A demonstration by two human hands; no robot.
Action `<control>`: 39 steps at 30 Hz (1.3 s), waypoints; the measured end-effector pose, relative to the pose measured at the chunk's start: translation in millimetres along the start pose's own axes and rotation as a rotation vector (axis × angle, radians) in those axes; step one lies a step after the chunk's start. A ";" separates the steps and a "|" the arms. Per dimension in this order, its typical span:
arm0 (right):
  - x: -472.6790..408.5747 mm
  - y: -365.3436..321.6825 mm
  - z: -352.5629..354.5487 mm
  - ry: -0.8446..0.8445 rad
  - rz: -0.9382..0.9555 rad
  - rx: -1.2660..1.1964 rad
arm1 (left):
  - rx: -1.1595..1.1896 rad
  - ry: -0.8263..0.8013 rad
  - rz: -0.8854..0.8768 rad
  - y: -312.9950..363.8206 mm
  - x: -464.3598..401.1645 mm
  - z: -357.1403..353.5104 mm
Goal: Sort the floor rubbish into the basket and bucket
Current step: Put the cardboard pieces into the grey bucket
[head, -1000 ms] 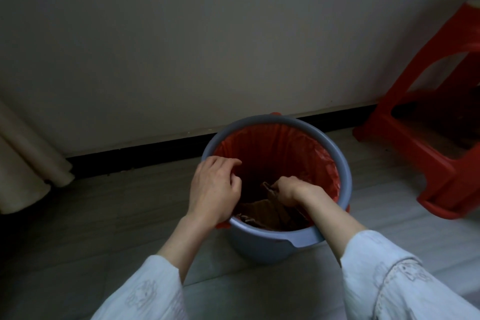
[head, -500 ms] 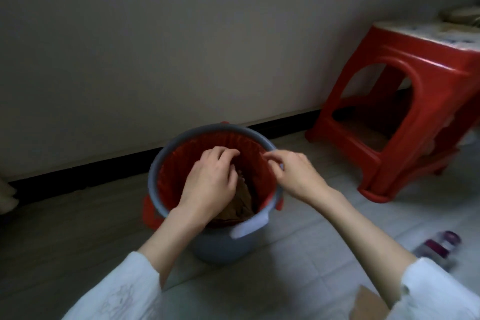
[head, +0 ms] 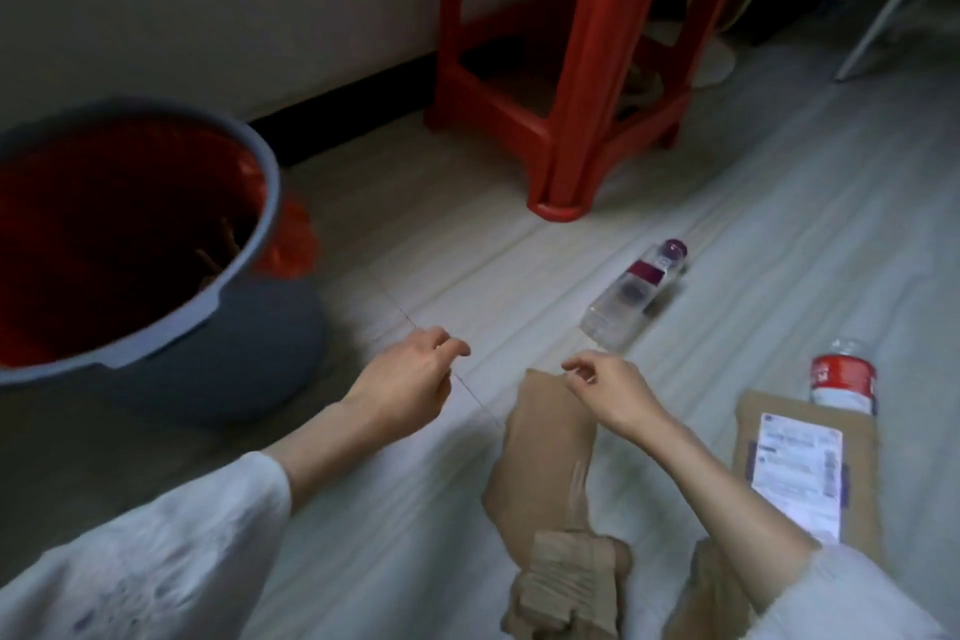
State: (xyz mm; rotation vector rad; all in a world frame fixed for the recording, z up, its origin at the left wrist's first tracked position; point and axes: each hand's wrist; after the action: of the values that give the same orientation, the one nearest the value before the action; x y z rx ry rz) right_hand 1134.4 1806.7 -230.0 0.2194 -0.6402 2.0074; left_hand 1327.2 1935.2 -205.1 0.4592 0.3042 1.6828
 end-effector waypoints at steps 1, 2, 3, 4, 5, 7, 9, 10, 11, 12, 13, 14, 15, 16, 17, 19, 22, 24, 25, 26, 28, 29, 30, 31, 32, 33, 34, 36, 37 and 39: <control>3.3 16.8 -13.3 -0.067 -0.030 -0.015 | -0.020 -0.057 0.012 1.7 -3.2 -14.0; 7.1 31.1 -24.7 -0.144 -0.048 -0.044 | -0.052 -0.122 -0.003 4.2 -4.2 -29.1; 10.6 42.2 -32.9 -0.224 -0.057 -0.082 | -0.091 -0.201 -0.043 5.7 -3.7 -44.7; 16.0 51.1 -39.5 -0.302 -0.053 -0.124 | -0.126 -0.297 -0.089 7.7 0.3 -61.5; 20.7 55.0 -41.9 -0.365 -0.038 -0.162 | -0.158 -0.394 -0.140 8.4 5.3 -75.1; 28.2 64.1 -46.2 -0.485 -0.022 -0.218 | -0.222 -0.586 -0.241 13.5 13.0 -100.6; 35.0 68.1 -49.4 -0.597 -0.011 -0.216 | -0.278 -0.695 -0.310 18.6 15.1 -117.7; 36.8 67.5 -51.3 -0.646 -0.004 -0.193 | -0.303 -0.713 -0.329 19.7 14.2 -121.9; 36.6 67.5 -53.3 -0.692 0.000 -0.155 | -0.326 -0.725 -0.346 20.8 12.2 -125.0; 35.8 67.9 -55.0 -0.734 0.002 -0.117 | -0.350 -0.740 -0.357 21.9 10.0 -127.9; 34.9 67.5 -56.4 -0.767 0.011 -0.077 | -0.376 -0.755 -0.364 22.2 8.4 -129.8; 34.5 66.8 -57.6 -0.793 0.027 -0.044 | -0.400 -0.765 -0.369 21.9 7.5 -131.0; 34.8 66.0 -59.2 -0.818 0.053 -0.020 | -0.419 -0.771 -0.374 21.1 7.4 -132.0; 35.5 64.7 -60.2 -0.832 0.082 -0.009 | -0.439 -0.773 -0.376 20.2 7.3 -132.0; 36.2 62.9 -60.0 -0.836 0.102 -0.009 | -0.459 -0.773 -0.370 18.5 7.5 -131.1; 35.2 59.1 -57.2 -0.780 0.113 -0.060 | -0.486 -0.760 -0.332 12.5 8.1 -125.5; 25.5 53.3 -46.7 -0.598 0.047 -0.212 | -0.482 -0.694 -0.228 -2.9 11.4 -110.5; 17.8 50.4 -39.3 -0.508 -0.012 -0.285 | -0.441 -0.615 -0.139 -14.3 17.0 -102.0; 14.7 48.2 -36.3 -0.484 -0.018 -0.284 | -0.430 -0.597 -0.096 -18.4 20.8 -98.7; 13.0 46.3 -34.6 -0.458 -0.011 -0.251 | -0.427 -0.600 -0.063 -20.7 24.1 -96.6; 10.8 44.3 -38.6 -0.333 0.012 -0.089 | -0.429 -0.604 -0.051 -23.3 25.7 -95.3; 10.5 42.9 -43.6 -0.250 0.016 0.006 | -0.431 -0.583 -0.067 -24.3 23.7 -94.7; 10.4 42.5 -49.1 -0.182 0.004 0.066 | -0.440 -0.552 -0.087 -26.4 19.7 -94.3; 10.2 43.8 -54.1 -0.143 -0.026 0.081 | -0.458 -0.522 -0.104 -28.9 14.7 -93.9; 8.8 45.2 -59.3 -0.140 -0.072 0.070 | -0.482 -0.507 -0.109 -33.3 10.4 -93.8; 7.3 46.9 -64.0 -0.159 -0.122 0.045 | -0.508 -0.512 -0.111 -36.9 6.8 -93.0; 5.4 47.8 -68.0 -0.189 -0.166 0.016 | -0.531 -0.536 -0.117 -39.5 3.8 -91.7; 2.8 45.9 -74.0 -0.248 -0.224 -0.062 | -0.557 -0.607 -0.148 -41.9 -0.4 -90.5; 2.7 43.4 -77.0 -0.267 -0.243 -0.098 | -0.555 -0.638 -0.165 -41.3 -1.9 -90.3; 3.0 39.9 -82.7 -0.274 -0.252 -0.099 | -0.546 -0.663 -0.187 -38.4 -5.9 -89.4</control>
State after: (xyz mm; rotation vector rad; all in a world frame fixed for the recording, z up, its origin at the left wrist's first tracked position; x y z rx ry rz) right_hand 1107.7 1837.0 -312.5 0.4972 -0.8384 1.7133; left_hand 1320.1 1940.9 -302.1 0.5244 -0.5691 1.2725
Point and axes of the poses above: each hand's wrist, its own x-axis away from the middle knuckle, its own z-axis out of the back of the hand, y = z × x, and after that the axes turned 11 degrees about x, right-handed
